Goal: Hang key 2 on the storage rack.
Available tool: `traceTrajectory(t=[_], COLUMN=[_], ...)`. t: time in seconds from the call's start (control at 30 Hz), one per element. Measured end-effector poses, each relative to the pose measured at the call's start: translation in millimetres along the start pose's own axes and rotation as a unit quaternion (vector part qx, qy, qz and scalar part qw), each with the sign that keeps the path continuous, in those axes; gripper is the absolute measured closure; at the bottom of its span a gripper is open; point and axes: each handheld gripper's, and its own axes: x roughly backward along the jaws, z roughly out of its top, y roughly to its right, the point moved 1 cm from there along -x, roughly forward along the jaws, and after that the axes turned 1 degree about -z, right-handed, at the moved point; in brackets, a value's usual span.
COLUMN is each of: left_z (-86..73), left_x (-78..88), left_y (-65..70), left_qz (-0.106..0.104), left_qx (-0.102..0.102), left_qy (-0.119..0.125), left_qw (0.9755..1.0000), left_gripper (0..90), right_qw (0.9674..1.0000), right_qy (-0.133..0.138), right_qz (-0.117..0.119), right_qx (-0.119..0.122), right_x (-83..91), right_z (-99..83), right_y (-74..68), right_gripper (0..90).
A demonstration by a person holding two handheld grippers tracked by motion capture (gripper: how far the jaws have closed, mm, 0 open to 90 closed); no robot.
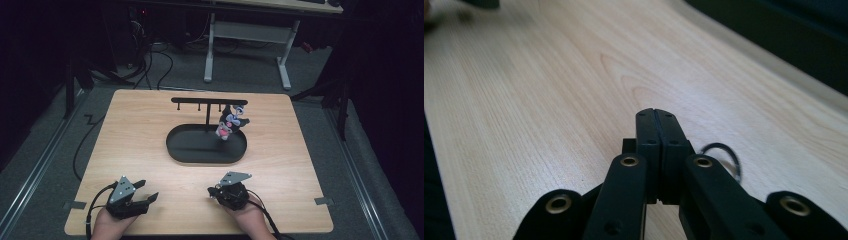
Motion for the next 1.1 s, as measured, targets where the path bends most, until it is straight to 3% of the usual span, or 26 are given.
traceTrajectory(t=[0.23, 0.33, 0.43, 0.63, 0.77, 0.93, 1.1], left_z=[-0.3, 3.9, 10.3, 22.4, 28.1, 30.2, 28.4], left_x=[6.4, 1.7, -5.5, -22.5, -31.8, -35.7, -32.3], left_y=[-1.6, 0.8, 5.3, 14.9, 19.3, 21.2, 19.4], left_qz=[0.003, -0.006, -0.019, -0.046, -0.054, -0.06, -0.058], left_qx=[0.006, 0.0, -0.01, -0.032, -0.047, -0.05, -0.046], left_qy=[0.008, 0.009, 0.01, 0.01, 0.006, 0.005, 0.007], left_qw=[0.9999, 0.9999, 0.9997, 0.9984, 0.9974, 0.997, 0.9972], left_gripper=[34.9, 34.9, 34.8, 34.8, 34.7, 34.7, 34.8], right_qw=[0.999, 0.9988, 0.9974, 0.9922, 0.9913, 0.9937, 0.9934], right_qy=[-0.03, -0.033, -0.036, -0.028, -0.001, -0.004, -0.022], right_qz=[-0.032, -0.035, -0.06, -0.104, -0.108, -0.098, -0.104], right_qx=[0.013, -0.002, -0.014, -0.064, -0.075, -0.054, -0.044], right_x=[2.2, 9.6, 22.6, 54.0, 69.2, 58.3, 43.7], right_z=[-7.2, -16.0, -25.7, -50.2, -54.7, -47.7, -44.4], right_y=[4.3, 10.9, 20.2, 43.9, 41.5, 28.7, 33.2], right_gripper=[90.0, 90.0, 90.0, 87.4, 86.1, 85.8, 80.7])
